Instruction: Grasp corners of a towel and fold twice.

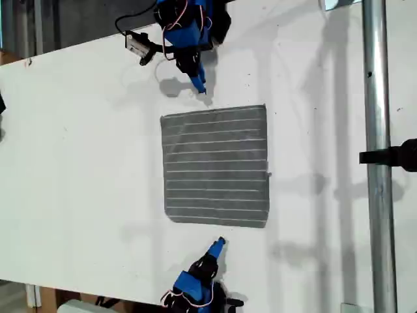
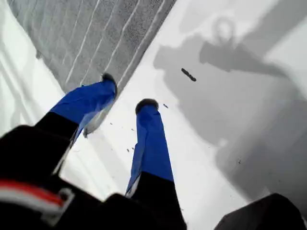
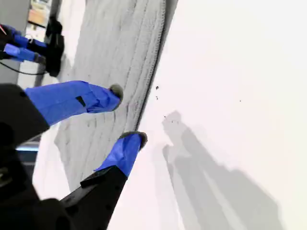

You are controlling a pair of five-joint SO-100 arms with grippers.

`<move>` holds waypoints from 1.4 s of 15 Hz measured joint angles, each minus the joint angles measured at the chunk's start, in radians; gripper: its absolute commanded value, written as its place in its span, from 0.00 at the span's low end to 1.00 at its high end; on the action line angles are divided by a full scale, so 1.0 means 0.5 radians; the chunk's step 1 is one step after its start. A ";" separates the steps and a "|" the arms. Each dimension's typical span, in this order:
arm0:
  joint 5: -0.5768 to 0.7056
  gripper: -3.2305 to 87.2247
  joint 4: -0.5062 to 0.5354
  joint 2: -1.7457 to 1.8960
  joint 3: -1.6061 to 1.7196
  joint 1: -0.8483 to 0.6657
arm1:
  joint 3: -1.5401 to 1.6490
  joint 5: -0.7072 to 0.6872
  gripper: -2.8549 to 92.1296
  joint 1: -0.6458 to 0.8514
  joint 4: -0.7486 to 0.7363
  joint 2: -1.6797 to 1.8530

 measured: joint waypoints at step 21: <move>-0.638 0.02 -0.055 0.000 0.009 -0.727 | -2.954 -0.408 0.40 -1.065 0.086 -3.694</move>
